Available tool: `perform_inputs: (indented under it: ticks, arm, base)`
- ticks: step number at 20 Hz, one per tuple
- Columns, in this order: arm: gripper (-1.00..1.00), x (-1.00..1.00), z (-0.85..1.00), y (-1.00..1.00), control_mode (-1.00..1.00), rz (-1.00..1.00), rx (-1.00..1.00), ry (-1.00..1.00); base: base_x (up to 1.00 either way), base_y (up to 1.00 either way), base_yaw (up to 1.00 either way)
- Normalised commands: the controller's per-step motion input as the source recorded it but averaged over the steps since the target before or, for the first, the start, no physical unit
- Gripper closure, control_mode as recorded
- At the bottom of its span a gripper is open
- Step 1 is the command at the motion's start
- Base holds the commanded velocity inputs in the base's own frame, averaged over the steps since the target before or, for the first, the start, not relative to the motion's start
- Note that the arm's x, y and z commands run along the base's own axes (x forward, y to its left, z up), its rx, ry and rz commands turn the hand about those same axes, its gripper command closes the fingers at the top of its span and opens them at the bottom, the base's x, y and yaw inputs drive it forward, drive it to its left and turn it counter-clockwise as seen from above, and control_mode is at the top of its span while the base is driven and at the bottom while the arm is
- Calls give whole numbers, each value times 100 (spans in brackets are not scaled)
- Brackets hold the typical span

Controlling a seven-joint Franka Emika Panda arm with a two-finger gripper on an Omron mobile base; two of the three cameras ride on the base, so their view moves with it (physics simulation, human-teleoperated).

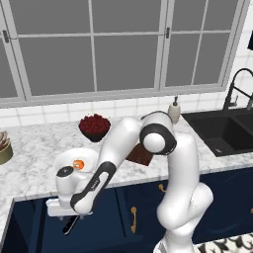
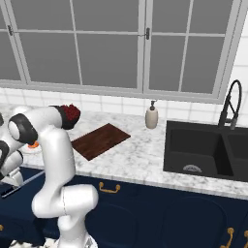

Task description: Pick up the knife from the drawer and place it on the cutting board. Then place the meat from the plate to the cutting board.

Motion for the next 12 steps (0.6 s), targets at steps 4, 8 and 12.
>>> perform_inputs:
  ticks: [4, 8, 12]
  arm:
    - [-100, 11, -37, 36, -100, 0, 0, -4]
    - [-100, 2, -28, 15, -100, -2, 0, -2]
    - [-100, 0, -22, 0, -100, -2, 0, 0]
  base:
    - [0, 0, 0]
    - [0, 0, 0]
    - [0, 0, 0]
